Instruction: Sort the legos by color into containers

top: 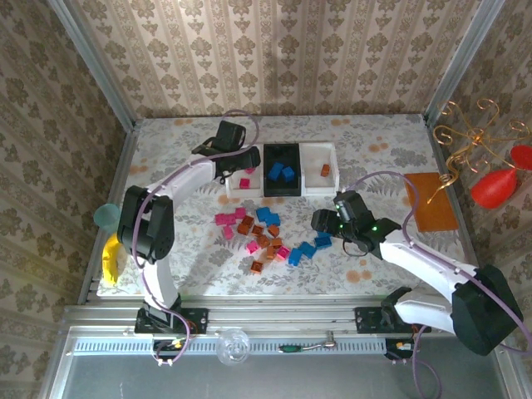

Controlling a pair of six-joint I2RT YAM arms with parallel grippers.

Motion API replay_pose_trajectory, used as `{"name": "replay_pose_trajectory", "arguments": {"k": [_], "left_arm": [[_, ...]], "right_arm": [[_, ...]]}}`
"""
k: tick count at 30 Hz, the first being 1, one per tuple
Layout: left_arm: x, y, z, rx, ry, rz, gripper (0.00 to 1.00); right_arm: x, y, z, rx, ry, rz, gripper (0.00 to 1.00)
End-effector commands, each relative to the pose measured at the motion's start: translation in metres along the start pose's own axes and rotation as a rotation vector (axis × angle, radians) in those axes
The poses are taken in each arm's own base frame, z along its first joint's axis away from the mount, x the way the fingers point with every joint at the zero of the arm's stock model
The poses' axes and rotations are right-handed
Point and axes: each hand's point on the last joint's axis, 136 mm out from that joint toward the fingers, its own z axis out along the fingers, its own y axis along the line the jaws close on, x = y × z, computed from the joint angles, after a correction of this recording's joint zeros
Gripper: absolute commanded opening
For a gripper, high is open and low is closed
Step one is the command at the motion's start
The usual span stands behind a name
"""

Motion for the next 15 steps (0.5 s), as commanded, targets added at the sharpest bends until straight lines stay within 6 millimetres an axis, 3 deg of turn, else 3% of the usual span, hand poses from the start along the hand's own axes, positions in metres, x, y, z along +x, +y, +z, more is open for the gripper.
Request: {"name": "replay_pose_trajectory", "arguments": {"k": [1,7,10,15], "left_arm": [[-0.015,-0.022,-0.044,0.097,-0.078,-0.005,0.78],[0.011,-0.041,-0.104,0.208,-0.164,0.004,0.9],[0.042,-0.041,-0.127,0.225,-0.189,0.019,1.0],[0.102,-0.028,-0.143,0.26,-0.182,-0.001,1.0]], "right_arm": [[0.004,-0.006,-0.004,0.026,0.0,0.016,0.75],[0.003,-0.013,-0.004,0.061,-0.012,0.011,0.75],[0.002,-0.019,-0.003,0.093,-0.019,0.015,0.75],[0.007,-0.027,0.01,0.151,0.015,0.035,0.75]]}}
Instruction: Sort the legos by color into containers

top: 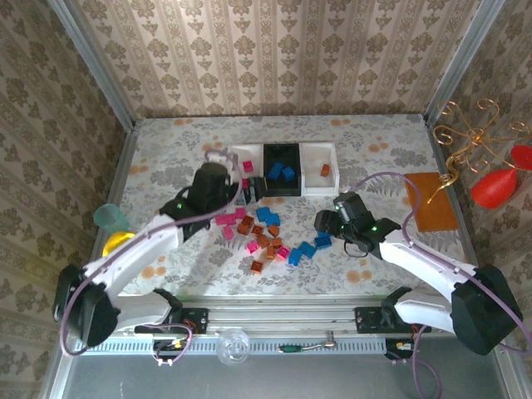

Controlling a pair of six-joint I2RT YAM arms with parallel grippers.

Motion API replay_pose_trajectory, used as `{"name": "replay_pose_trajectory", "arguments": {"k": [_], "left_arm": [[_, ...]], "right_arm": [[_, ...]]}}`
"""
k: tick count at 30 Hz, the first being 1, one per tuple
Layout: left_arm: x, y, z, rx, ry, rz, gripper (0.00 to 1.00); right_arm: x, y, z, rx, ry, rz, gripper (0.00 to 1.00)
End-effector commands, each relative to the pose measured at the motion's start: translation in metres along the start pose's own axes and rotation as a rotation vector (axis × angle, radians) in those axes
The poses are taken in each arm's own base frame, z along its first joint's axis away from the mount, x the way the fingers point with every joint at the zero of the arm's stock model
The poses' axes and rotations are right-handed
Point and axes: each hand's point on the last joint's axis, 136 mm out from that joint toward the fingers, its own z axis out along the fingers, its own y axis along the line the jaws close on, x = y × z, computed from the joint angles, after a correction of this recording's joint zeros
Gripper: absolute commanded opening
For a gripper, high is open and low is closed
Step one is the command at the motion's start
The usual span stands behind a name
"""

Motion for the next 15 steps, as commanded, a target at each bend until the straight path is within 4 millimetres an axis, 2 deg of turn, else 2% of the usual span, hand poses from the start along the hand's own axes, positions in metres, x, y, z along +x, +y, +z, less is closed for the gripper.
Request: {"name": "replay_pose_trajectory", "arguments": {"k": [1,4,7,9,15], "left_arm": [[0.033,0.014,-0.007,-0.019,0.002,-0.052,1.0],[0.064,0.024,-0.014,-0.025,0.039,-0.065,1.0],[0.085,0.033,-0.02,-0.032,0.059,-0.074,1.0],[0.093,0.033,-0.024,-0.02,0.059,-0.077,1.0],[0.104,0.039,-0.025,-0.036,0.082,-0.074,1.0]], "right_arm": [[0.006,-0.01,0.01,0.067,0.028,0.02,0.75],[0.011,-0.01,0.021,0.083,0.059,0.011,0.75],[0.01,-0.008,0.031,0.099,0.072,-0.017,0.75],[0.005,-0.005,0.034,0.117,0.067,-0.047,0.77],[0.009,-0.018,0.049,0.251,0.12,-0.148,0.79]]}}
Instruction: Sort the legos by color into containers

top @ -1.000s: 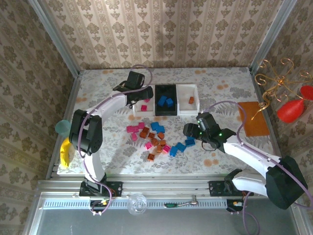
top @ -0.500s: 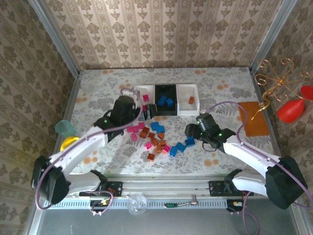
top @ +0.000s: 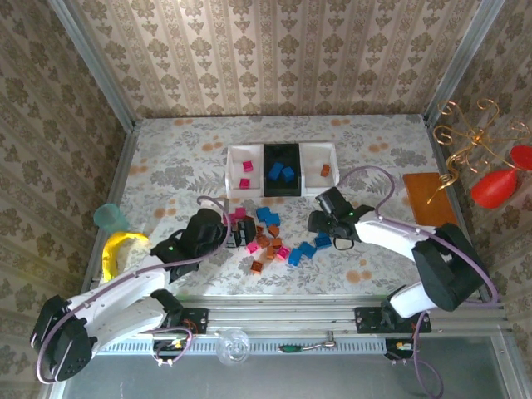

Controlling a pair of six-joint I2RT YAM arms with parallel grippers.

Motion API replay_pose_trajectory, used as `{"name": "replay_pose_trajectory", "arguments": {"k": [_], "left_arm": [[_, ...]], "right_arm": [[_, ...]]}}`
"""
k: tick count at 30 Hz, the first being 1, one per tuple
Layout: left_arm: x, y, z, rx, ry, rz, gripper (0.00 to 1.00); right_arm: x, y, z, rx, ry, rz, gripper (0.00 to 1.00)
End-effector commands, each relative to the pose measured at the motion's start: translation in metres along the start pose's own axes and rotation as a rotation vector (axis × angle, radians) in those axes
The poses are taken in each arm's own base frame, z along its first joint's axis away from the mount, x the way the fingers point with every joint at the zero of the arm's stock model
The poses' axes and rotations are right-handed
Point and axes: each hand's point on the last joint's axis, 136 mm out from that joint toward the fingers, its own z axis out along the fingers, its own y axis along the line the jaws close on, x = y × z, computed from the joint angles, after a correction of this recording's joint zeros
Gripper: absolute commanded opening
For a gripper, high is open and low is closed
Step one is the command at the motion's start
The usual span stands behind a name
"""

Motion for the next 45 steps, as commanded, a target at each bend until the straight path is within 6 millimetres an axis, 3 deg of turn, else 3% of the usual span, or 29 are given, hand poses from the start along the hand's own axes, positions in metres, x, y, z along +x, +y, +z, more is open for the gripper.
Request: {"name": "replay_pose_trajectory", "arguments": {"k": [1,12,21,27,29,32,34,38,45], "left_arm": [[0.002,0.004,-0.001,-0.014,-0.01,-0.021,1.0],[0.01,0.015,-0.002,-0.056,-0.002,-0.017,1.0],[0.013,0.022,-0.009,-0.074,-0.002,-0.019,1.0],[0.016,0.028,-0.017,-0.074,-0.027,-0.041,1.0],[0.017,0.031,-0.02,-0.083,-0.029,-0.045,1.0],[0.019,0.034,-0.022,-0.094,-0.025,-0.045,1.0],[0.02,0.033,-0.022,-0.09,-0.022,-0.048,1.0],[0.023,0.028,-0.022,-0.066,0.005,-0.032,1.0],[0.035,0.027,-0.021,-0.067,0.071,-0.017,0.97]], "right_arm": [[0.001,-0.01,0.004,0.099,0.011,-0.082,0.79],[0.015,-0.013,0.017,0.148,0.077,-0.173,0.71],[0.0,0.006,0.007,0.051,0.019,-0.187,0.49],[-0.04,0.036,-0.041,-0.072,-0.113,-0.22,0.42],[-0.058,0.057,-0.058,-0.142,-0.159,-0.233,0.42],[-0.086,0.088,-0.066,-0.206,-0.191,-0.239,0.42],[-0.103,0.108,-0.062,-0.23,-0.203,-0.235,0.42],[-0.136,0.14,-0.032,-0.224,-0.206,-0.209,0.42],[-0.187,0.156,0.009,-0.143,-0.218,-0.127,0.43]]}}
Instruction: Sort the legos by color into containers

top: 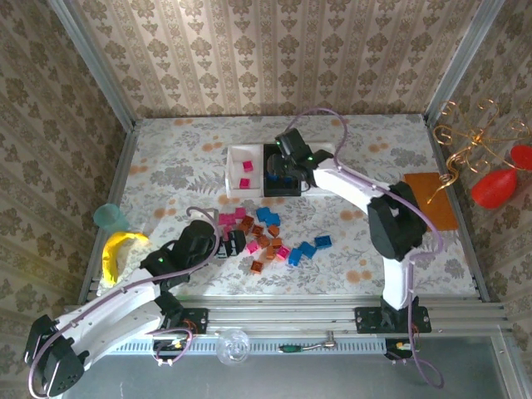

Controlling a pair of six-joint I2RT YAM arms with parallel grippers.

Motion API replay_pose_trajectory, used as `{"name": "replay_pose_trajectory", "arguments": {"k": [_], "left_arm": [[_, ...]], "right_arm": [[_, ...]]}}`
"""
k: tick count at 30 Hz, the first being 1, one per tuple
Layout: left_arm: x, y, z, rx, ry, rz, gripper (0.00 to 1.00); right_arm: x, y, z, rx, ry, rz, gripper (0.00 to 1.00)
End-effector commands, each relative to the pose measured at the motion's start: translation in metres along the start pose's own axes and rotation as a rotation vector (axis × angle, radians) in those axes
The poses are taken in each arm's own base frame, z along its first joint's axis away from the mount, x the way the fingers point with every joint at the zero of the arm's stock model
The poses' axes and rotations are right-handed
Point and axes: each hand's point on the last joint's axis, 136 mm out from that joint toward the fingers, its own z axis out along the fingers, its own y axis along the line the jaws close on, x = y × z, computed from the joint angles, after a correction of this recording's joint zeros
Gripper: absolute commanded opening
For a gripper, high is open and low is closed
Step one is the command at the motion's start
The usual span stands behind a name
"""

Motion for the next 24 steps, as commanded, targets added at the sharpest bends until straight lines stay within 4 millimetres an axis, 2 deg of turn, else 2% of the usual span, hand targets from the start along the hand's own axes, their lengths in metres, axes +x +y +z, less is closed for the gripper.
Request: {"name": "replay_pose_trajectory", "arguments": {"k": [1,4,8,10,15,18,24], "left_arm": [[0.011,-0.002,0.0,0.012,0.049,0.01,0.98],[0.017,-0.005,0.002,0.023,0.072,0.02,0.98],[0.025,-0.011,0.005,0.03,0.106,0.059,0.98],[0.03,-0.014,0.007,0.037,0.124,0.077,0.97],[0.045,-0.024,0.009,0.055,0.182,0.126,0.91],[0.06,-0.029,0.013,0.059,0.23,0.167,0.89],[0.088,-0.041,0.027,0.046,0.312,0.248,0.8]], "right_arm": [[-0.017,-0.014,0.009,0.068,-0.002,0.058,0.44],[-0.022,-0.017,0.019,0.082,0.012,0.1,0.5],[-0.029,-0.006,0.021,0.033,0.025,0.12,0.68],[-0.035,-0.002,0.014,0.021,0.016,0.114,0.72],[-0.044,-0.001,-0.022,-0.012,-0.031,0.104,0.74],[-0.032,-0.006,-0.042,-0.038,-0.045,0.113,0.74],[0.012,-0.027,-0.065,-0.047,-0.022,0.128,0.75]]}}
